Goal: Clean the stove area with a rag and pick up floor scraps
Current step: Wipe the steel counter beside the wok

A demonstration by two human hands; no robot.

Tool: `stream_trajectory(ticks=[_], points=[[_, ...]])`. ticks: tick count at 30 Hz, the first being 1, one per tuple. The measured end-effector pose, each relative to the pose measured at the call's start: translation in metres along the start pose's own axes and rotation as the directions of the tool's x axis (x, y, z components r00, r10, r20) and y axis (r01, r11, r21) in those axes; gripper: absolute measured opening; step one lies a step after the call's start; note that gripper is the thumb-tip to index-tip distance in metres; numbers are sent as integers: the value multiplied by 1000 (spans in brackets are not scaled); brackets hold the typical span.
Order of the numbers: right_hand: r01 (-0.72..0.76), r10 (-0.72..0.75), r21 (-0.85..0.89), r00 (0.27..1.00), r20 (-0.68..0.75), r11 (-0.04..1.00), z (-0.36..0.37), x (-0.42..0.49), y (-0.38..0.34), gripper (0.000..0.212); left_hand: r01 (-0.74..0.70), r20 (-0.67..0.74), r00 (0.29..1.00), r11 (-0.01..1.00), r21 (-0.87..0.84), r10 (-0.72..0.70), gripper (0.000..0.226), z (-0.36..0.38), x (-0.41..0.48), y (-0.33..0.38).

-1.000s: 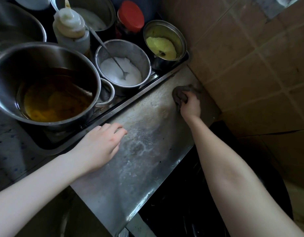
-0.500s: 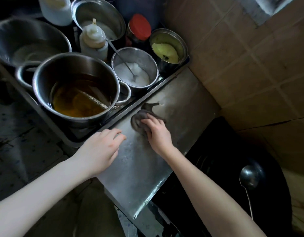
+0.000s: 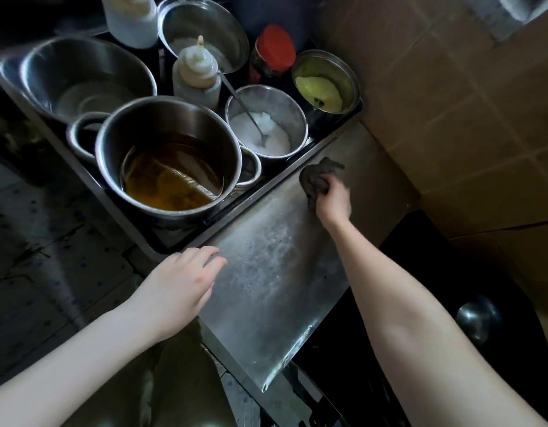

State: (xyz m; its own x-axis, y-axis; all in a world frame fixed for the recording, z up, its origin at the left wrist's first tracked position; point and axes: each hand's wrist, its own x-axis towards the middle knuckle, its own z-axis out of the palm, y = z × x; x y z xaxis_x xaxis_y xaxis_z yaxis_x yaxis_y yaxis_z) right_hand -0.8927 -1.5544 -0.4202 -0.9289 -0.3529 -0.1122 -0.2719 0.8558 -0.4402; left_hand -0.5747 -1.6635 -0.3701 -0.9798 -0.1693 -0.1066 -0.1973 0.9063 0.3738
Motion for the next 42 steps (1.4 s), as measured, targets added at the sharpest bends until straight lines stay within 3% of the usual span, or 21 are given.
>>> stream_trajectory(ticks=[3,9,18,23,27,32,36,42], points=[[-91,92,23,995,-44,996,10,4,-19,32,20,-5,1000,1000,-12,-20,42,2,-5,-3],[203,-201,-40,979,45,978,31,-60,-29,23,34,-33,999,999,-10,-34,39,0,-15,-3],[450,-416,-79,868,270,889,40,-201,-6,34,83,-20,996,996,-17,-83,36,-9,-32,-6],[516,-487,-39,828,277,856,34,-213,13,37,73,4,997,997,-8,-73,36,-11,-37,-2],[431,-421,-8,886,191,903,22,-179,20,29,56,9,998,998,1,-56,37,-10,-37,-2],[180,-180,-1,979,95,984,1,-109,25,30,63,15,998,998,-2,-63,36,-10,-37,-4],[4,-2,-53,999,46,999,-7,-67,18,32,59,9,998,998,-21,-59,33,-11,-33,-3],[69,-67,-43,996,54,997,12,-103,3,33,47,16,999,998,-33,-47,35,-11,-36,-4]])
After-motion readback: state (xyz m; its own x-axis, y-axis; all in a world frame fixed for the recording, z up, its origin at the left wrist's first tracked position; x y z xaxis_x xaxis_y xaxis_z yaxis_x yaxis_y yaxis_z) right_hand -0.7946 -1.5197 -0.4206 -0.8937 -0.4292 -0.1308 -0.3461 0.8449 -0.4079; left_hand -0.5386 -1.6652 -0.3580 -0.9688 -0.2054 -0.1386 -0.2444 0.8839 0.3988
